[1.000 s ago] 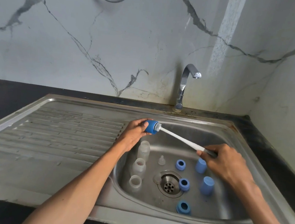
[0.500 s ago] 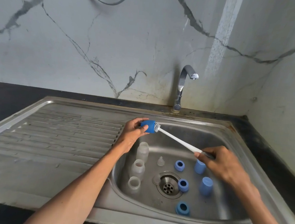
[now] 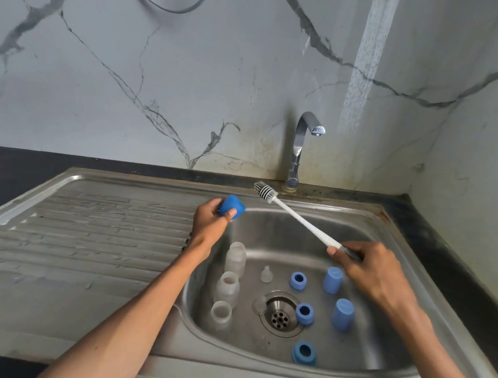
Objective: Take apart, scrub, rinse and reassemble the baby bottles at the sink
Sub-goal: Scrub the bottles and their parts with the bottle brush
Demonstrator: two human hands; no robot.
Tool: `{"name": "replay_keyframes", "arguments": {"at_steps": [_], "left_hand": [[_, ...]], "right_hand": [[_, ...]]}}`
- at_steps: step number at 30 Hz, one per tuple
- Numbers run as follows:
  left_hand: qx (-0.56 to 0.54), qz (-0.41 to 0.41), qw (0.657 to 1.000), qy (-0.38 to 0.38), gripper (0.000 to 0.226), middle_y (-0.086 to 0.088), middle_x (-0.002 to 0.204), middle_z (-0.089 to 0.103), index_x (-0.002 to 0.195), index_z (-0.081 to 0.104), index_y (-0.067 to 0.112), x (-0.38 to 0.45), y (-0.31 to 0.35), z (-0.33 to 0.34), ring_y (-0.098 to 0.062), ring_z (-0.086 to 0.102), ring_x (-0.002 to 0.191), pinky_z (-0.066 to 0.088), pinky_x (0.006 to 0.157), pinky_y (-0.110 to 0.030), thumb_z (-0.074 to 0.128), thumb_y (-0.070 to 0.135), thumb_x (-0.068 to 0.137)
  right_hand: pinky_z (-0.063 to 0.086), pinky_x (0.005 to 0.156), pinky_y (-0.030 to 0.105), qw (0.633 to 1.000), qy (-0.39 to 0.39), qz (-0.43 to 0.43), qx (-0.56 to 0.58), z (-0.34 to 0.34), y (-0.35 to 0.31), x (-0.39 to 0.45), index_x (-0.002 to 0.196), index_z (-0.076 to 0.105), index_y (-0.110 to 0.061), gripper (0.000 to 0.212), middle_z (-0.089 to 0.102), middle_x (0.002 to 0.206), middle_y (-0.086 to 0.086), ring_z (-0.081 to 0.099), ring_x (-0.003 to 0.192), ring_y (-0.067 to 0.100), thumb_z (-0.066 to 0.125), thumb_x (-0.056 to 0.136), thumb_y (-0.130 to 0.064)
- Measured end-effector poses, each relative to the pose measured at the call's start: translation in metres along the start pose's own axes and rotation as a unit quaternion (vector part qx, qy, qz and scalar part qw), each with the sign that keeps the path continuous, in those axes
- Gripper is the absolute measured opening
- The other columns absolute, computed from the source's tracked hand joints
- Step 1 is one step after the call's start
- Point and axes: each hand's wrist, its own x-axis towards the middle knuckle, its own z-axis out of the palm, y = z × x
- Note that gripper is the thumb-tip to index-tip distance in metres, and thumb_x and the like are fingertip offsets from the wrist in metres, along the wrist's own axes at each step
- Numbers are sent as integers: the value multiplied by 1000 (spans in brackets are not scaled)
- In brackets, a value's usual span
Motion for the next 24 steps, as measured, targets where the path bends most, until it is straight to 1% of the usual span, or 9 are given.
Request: {"name": "replay_keyframes", "arguments": {"at_steps": [3,5,7,11,13,16,18,20,24], "left_hand": [[-187,-83,978,-35,24,-22,106,66,117,58,-9,-8,11,5,-35,67,96,61,78,-31,60,-7,93],[-249,-118,958,-79,18,-25,108,65,113,59,-7,-12,17,9,-38,69,96,61,81,-35,57,-5,95],[-299,-149,937,-100,14,-25,111,65,110,60,-6,-15,20,11,-39,68,101,60,85,-38,54,-4,97],[-418,-204,883,-61,20,-27,119,64,116,56,-10,-13,26,3,-40,65,108,60,85,-42,52,-1,98],[-435,-215,873,-53,18,-28,120,63,113,57,-9,-12,27,-1,-38,65,107,60,83,-41,53,-2,97],[-392,-213,890,-94,18,-28,123,62,112,57,-9,-20,30,4,-41,63,114,61,82,-39,54,-3,96],[-392,-216,889,-102,18,-29,124,61,112,56,-11,-23,32,13,-43,59,119,62,78,-38,54,-4,96],[-408,-220,882,-81,22,-30,126,59,116,55,-12,-21,32,14,-42,59,118,62,79,-39,54,-4,96],[-440,-226,869,-18,36,-26,138,54,134,48,-8,-10,26,3,-34,61,112,59,83,-39,51,-1,98]], "right_hand": [[40,49,27,1000,-25,-10,3,4,1,2,80,69,-30,22,57,53,-5,50,49,13,64,91,-50],[35,48,22,998,-47,-34,19,10,0,4,74,67,-24,27,50,51,-6,41,45,7,64,93,-43],[34,49,22,995,-70,-55,44,15,1,5,77,69,-21,25,50,53,-4,38,46,6,64,94,-39],[31,46,18,989,-105,-72,78,19,0,4,84,70,-34,13,46,52,-5,36,45,5,64,95,-37],[31,44,17,988,-108,-77,82,20,0,4,90,72,-35,10,45,51,-5,35,44,5,64,95,-37],[31,46,19,989,-96,-77,78,21,2,4,90,72,-30,13,46,53,-4,36,45,5,63,96,-38],[32,47,20,990,-87,-74,80,21,3,4,93,73,-28,16,48,55,-3,37,46,5,62,95,-39],[32,46,20,990,-87,-72,89,22,2,4,96,73,-27,16,48,54,-4,37,46,5,62,95,-39],[32,46,21,988,-113,-69,77,24,3,5,97,74,-29,18,47,52,-3,36,44,6,62,94,-42]]}}
